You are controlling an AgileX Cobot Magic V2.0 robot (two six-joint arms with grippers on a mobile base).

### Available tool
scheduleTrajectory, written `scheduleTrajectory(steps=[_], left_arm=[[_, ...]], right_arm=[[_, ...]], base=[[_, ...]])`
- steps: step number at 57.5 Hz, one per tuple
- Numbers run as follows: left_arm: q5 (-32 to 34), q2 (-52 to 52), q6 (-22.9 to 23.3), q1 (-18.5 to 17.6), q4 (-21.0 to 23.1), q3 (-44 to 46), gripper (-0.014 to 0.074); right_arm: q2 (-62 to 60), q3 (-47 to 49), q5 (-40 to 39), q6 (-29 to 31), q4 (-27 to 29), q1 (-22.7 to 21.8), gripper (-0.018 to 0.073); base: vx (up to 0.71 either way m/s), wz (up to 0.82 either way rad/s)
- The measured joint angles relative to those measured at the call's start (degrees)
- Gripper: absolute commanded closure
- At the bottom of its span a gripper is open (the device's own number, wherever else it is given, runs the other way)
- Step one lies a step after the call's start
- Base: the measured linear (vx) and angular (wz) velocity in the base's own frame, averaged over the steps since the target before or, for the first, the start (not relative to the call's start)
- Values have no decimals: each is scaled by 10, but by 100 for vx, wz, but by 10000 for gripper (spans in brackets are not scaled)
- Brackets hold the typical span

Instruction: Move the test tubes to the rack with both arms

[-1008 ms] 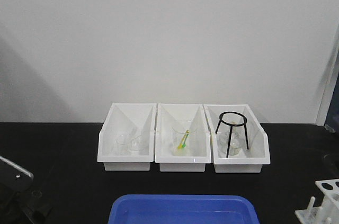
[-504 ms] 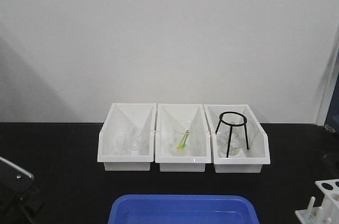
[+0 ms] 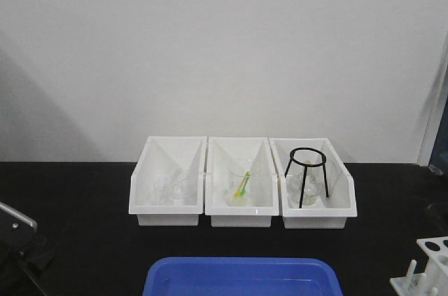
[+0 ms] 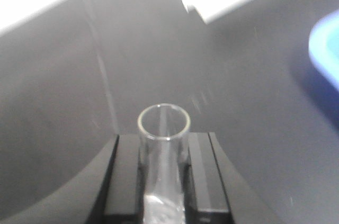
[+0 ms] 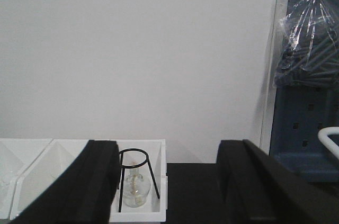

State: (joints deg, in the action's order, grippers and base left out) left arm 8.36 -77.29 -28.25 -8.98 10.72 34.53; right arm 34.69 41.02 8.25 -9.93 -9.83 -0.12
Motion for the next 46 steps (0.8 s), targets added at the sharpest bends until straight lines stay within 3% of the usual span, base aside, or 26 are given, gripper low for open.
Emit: scheduleTrajectory(steps=[29, 40, 46], left_arm=[[1, 220, 15, 0, 0, 0, 617], [-1, 293, 115, 0, 0, 0, 617], [-10, 322, 192, 0, 0, 0, 617]], right_arm=[[0, 0, 9, 0, 0, 0, 84], [0, 0, 9, 0, 0, 0, 84], [0, 0, 11, 0, 4, 0, 84]], base=[[0, 0], [0, 0], [0, 0]])
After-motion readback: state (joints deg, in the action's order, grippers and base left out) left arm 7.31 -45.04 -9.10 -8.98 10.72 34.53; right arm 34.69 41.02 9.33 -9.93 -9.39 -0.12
